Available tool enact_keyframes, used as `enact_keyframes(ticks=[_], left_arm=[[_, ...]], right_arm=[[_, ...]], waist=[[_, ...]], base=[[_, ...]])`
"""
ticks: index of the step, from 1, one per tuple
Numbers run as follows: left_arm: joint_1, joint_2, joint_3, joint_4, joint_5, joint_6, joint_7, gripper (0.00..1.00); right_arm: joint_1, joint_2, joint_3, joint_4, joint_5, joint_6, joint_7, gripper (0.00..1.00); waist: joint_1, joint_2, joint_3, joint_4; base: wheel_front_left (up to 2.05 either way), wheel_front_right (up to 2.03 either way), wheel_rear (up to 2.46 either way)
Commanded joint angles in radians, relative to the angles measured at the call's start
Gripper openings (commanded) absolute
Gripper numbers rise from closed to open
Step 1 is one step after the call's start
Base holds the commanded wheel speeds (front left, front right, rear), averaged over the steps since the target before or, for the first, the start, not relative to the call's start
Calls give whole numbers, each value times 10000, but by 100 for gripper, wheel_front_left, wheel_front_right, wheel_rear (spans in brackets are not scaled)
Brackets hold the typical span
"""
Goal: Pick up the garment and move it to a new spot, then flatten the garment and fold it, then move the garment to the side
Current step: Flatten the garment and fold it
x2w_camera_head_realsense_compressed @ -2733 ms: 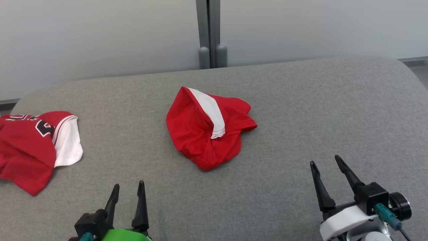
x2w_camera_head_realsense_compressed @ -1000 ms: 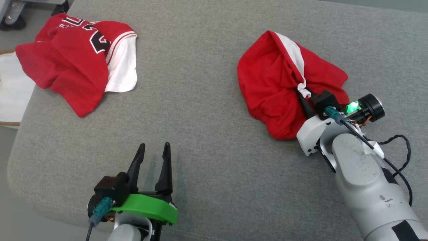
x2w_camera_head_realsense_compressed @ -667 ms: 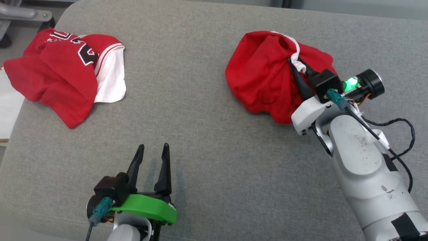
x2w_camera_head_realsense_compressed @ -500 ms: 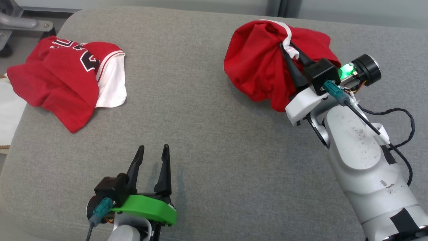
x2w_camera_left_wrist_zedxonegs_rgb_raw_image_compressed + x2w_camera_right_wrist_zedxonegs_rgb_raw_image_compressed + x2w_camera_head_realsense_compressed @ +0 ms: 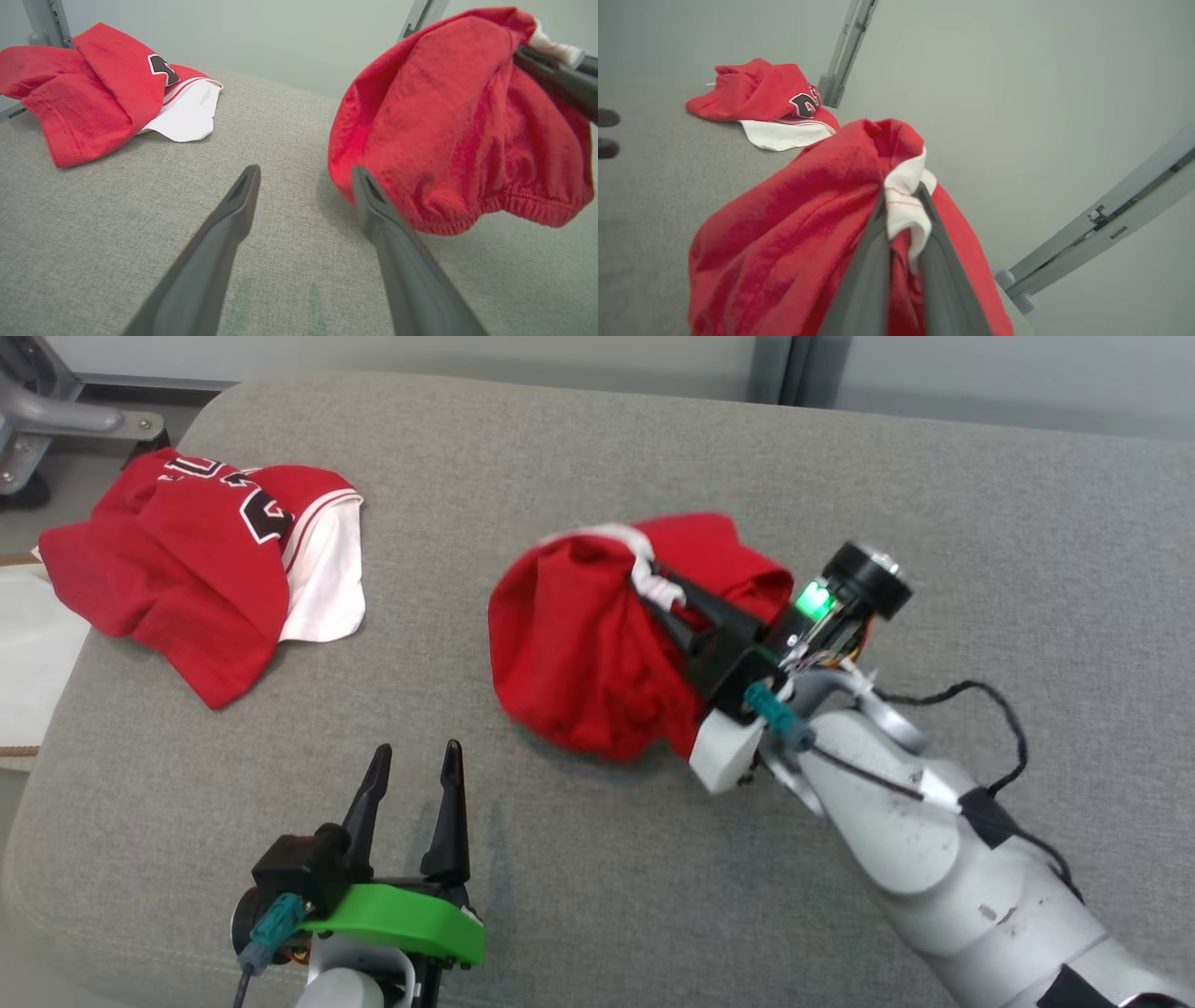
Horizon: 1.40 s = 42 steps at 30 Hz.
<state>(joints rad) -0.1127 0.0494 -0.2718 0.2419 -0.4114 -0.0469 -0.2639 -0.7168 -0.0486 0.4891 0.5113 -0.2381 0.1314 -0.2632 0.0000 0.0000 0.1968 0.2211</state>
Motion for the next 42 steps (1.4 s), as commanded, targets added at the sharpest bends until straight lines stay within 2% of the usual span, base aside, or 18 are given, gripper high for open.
enact_keyframes(ticks=[1, 7, 13, 18, 20, 21, 23, 32, 42], left_arm=[[17, 20, 45, -19, 102, 28, -9, 100], [63, 20, 107, -31, 101, 86, -9, 100], [7, 20, 184, 8, 182, 29, -9, 100], [-45, 20, 215, 0, 218, 21, -9, 100], [4, 21, 232, 29, 220, 7, -9, 100], [12, 21, 231, 43, 230, -4, -9, 100], [33, 20, 216, 58, 239, -18, -9, 100], [206, 21, 268, 83, 291, -32, -9, 100], [129, 21, 119, 80, 212, -38, -9, 100]], right_arm=[[270, -62, 304, 287, -197, -14, -21, 0], [840, -688, 1246, 736, 41, -14, -23, 0], [848, -1255, 1075, 646, 154, -14, -21, 0], [737, -1216, 233, 437, -87, -14, -23, 0], [958, -995, 10, 487, -158, -14, -22, 38], [1026, -968, 6, 542, -137, -14, -22, 73], [1160, -891, 2, 579, 52, -14, -22, 100], [1909, -726, -908, 201, 419, -14, -22, 100], [1840, -640, -648, 500, 613, -14, -22, 100]], waist=[[0, 0, 84, -15], [0, 0, 179, -164], [0, 0, 147, -453], [0, 0, 101, -622], [0, 0, 30, -696], [0, 0, 11, -712], [0, 0, -34, -746], [0, 0, -216, -929], [0, 0, -47, -728]], base=[[0, 0, 0], [0, 0, 0], [0, 0, 0], [0, 0, 0], [0, 0, 0], [0, 0, 0], [0, 0, 0], [0, 0, 0], [0, 0, 0]])
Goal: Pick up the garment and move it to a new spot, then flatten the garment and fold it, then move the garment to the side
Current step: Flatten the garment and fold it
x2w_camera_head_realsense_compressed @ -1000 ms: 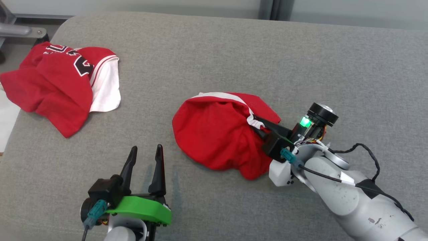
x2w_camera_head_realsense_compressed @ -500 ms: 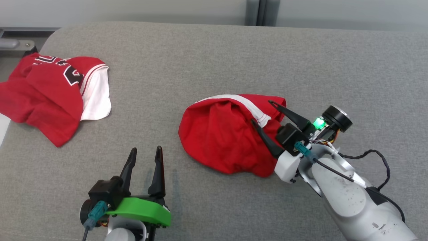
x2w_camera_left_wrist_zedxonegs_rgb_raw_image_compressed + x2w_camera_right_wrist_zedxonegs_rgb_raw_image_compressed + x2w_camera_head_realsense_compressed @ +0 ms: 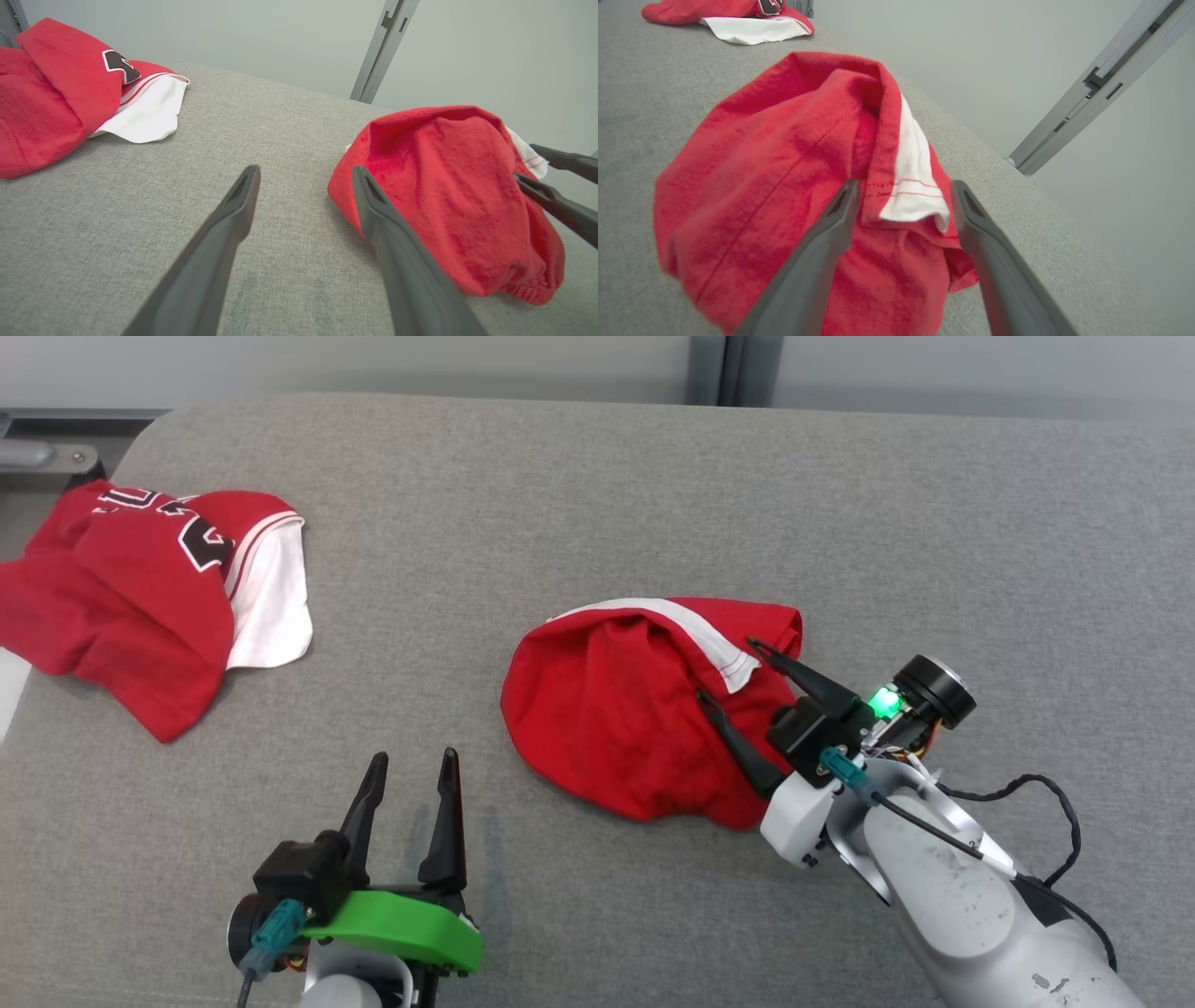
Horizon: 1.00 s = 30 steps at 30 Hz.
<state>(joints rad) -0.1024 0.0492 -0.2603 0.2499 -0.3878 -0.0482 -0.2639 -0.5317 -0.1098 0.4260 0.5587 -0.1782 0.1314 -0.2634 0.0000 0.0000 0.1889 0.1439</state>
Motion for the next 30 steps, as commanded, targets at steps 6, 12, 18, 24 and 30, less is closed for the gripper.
enact_keyframes(ticks=[6, 12, 18, 24, 30], left_arm=[[51, 22, -83, 34, -73, -18, -9, 100], [188, 22, -144, 104, -76, -10, -9, 100], [280, 22, -147, 163, -29, 17, -9, 100], [183, 23, -294, 180, -123, -9, -9, 100], [184, 23, -325, 36, -239, 110, -9, 100]], right_arm=[[-304, 121, -575, 455, 30, -14, -20, 40], [-665, 186, -907, 1019, 403, -14, -20, 0], [-1260, 170, -864, 602, 373, -14, -20, 0], [-2294, 357, -673, 428, 233, -14, -20, 0], [-3731, 521, -328, 423, 263, -14, -20, 0]], waist=[[0, 0, 22, 204], [0, 0, -135, 309], [0, 0, -328, 284], [0, 0, -436, 509], [0, 0, -522, 949]], base=[[0, 0, 0], [0, 0, 0], [0, 0, 0], [0, 0, 0], [0, 0, 0]])
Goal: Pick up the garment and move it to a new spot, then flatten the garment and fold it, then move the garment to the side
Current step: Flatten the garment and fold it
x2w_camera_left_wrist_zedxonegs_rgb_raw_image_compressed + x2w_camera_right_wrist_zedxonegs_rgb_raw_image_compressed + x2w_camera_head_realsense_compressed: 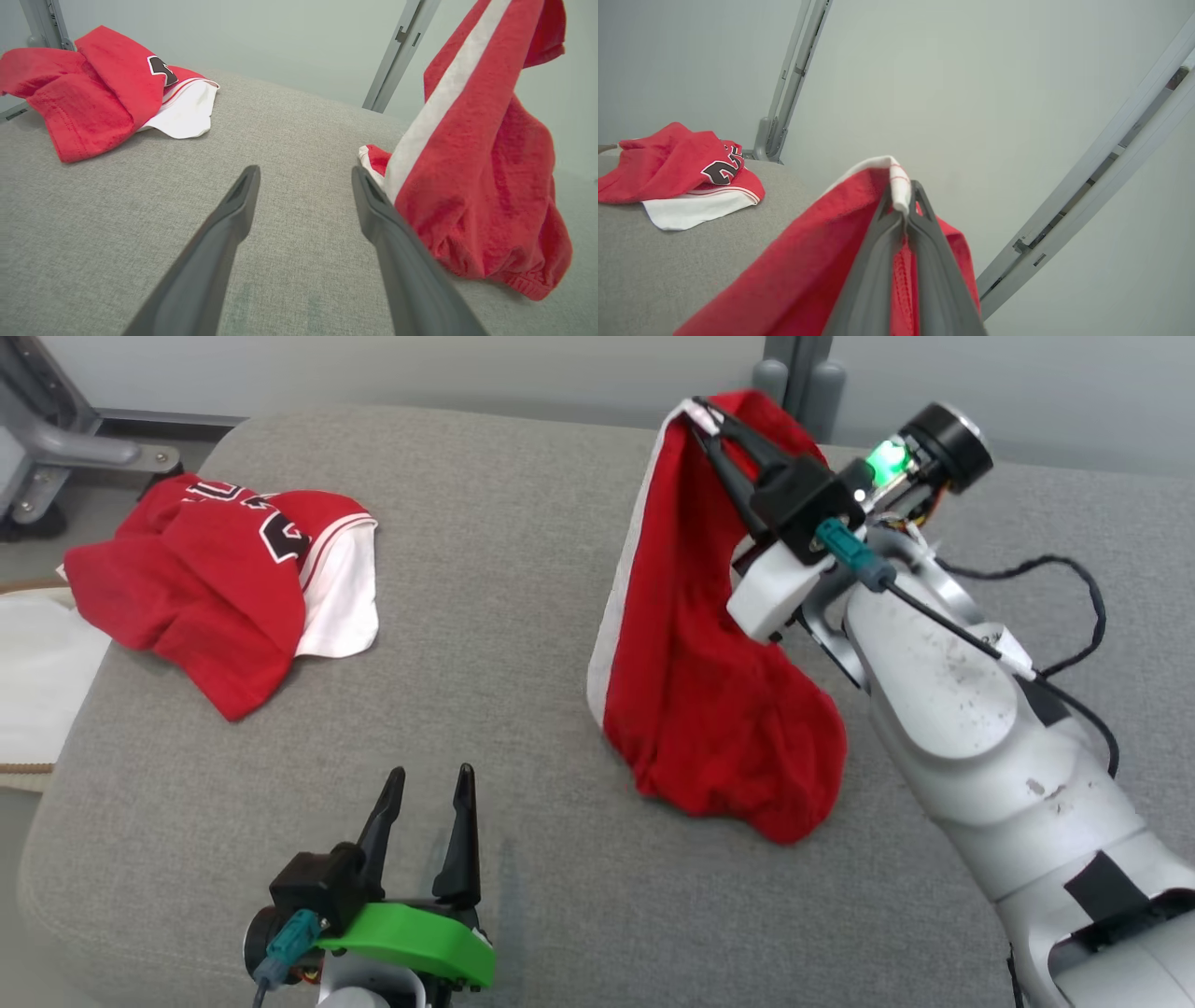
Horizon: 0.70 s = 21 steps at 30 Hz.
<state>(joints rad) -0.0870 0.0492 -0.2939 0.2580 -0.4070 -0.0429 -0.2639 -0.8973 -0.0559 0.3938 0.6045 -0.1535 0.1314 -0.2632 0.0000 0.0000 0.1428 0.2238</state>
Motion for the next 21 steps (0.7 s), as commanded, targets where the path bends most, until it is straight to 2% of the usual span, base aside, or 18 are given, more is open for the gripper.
enact_keyframes(ticks=[1, 6, 11, 17, 21], left_arm=[[33, 23, 16, -69, -50, 67, -9, 100], [95, 23, 135, -158, 1, 86, -9, 100], [155, 22, 275, -240, 108, 104, -7, 100], [179, 25, 410, -255, 189, 38, -9, 100], [145, 23, 414, -249, 268, 24, -9, 100]], right_arm=[[-333, -3, 36, -112, 36, -14, -23, 0], [-1212, 33, -56, -630, 189, -14, -23, 0], [-1239, 32, -109, -1580, 402, -14, -22, 0], [257, 5, -250, -2943, 342, -14, -14, 0], [1958, -388, -354, -3276, 243, -14, -14, 0]], waist=[[0, 0, -92, 212], [0, 0, -214, 255], [0, 0, -278, -59], [0, 0, -213, -699], [0, 0, -72, -1090]], base=[[0, 0, 0], [0, 0, 0], [0, 0, 0], [0, 0, 0], [0, 0, 0]])
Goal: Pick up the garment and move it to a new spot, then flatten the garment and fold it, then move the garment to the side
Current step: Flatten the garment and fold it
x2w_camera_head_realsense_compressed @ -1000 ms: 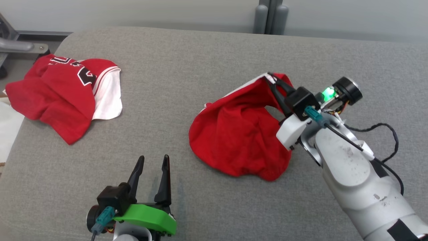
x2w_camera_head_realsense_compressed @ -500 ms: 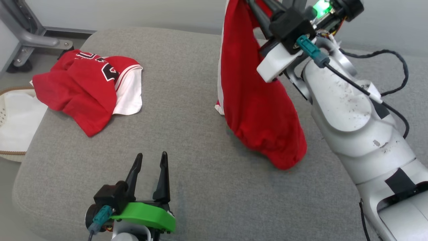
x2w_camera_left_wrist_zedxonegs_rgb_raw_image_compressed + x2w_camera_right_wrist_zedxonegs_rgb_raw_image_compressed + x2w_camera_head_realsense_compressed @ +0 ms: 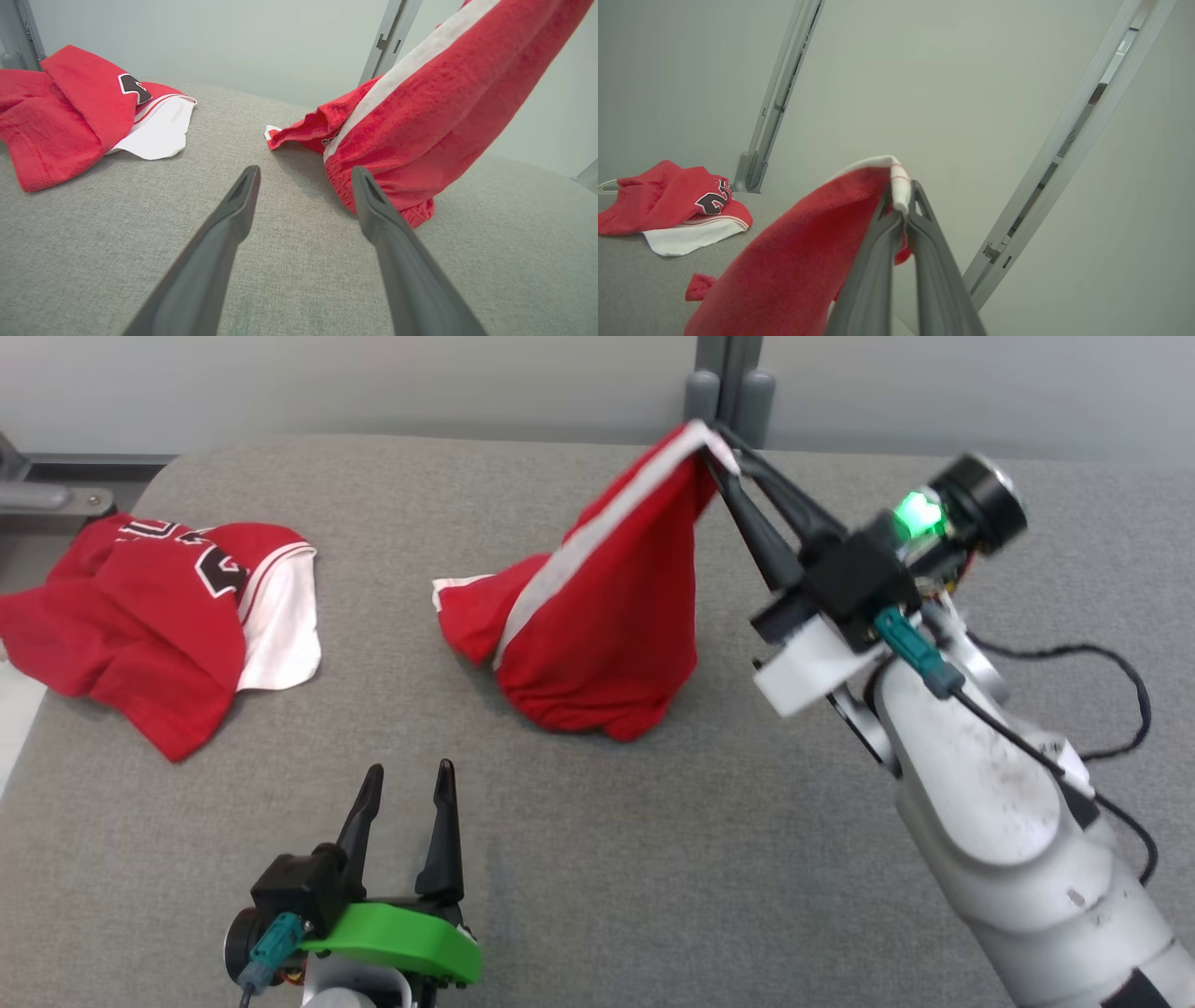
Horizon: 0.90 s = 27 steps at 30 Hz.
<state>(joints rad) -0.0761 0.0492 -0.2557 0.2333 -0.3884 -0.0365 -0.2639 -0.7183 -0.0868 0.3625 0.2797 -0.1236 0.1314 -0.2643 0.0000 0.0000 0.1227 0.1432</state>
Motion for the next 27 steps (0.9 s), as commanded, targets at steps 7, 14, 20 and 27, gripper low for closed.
enact_keyframes(ticks=[7, 14, 20, 27], left_arm=[[-173, 26, 121, 60, 238, -68, -9, 100], [-320, 28, 230, 128, 445, -169, -9, 100], [-450, 26, 166, 206, 538, -263, -9, 100], [-617, 28, 146, 325, 541, -303, -9, 100]], right_arm=[[2609, -692, -1234, 183, -147, -14, -4, 0], [3360, -845, -2263, 784, -366, -14, -4, 0], [3481, -652, -2813, 1422, -498, -14, -2, 7], [3764, -438, -3270, 1669, -580, -14, -4, 100]], waist=[[0, 0, 424, -876], [0, 0, 669, -1311], [0, 0, 852, -1548], [0, 0, 822, -1657]], base=[[0, 0, 0], [0, 0, 0], [0, 0, 0], [0, 0, 0]])
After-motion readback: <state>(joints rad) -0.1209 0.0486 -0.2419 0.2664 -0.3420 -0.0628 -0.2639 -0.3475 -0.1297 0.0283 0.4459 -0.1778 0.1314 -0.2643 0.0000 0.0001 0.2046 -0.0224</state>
